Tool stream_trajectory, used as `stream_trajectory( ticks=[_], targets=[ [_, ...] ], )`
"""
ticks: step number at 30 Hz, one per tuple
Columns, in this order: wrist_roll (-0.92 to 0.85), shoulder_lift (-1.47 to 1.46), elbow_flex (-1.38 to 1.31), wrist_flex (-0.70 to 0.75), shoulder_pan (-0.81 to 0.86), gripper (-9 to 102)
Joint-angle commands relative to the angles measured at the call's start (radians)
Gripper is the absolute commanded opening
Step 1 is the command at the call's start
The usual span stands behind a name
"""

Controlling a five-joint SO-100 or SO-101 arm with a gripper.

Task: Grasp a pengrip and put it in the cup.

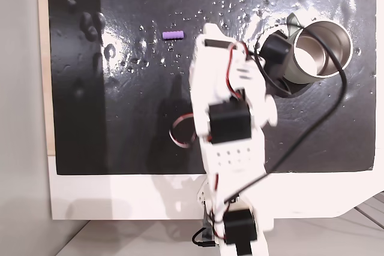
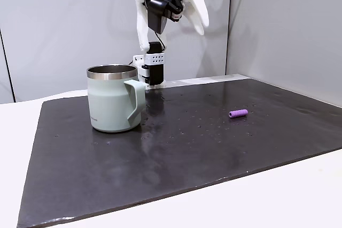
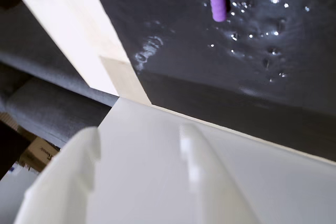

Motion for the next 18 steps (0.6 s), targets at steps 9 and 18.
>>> stream_trajectory(
  ticks=[9,18],
  targets=[
    [0.124,-0.400,-0.368,0.072,-0.132,23],
    [0.138,-0.588,-0.387,0.063,-0.170,25]
  ],
)
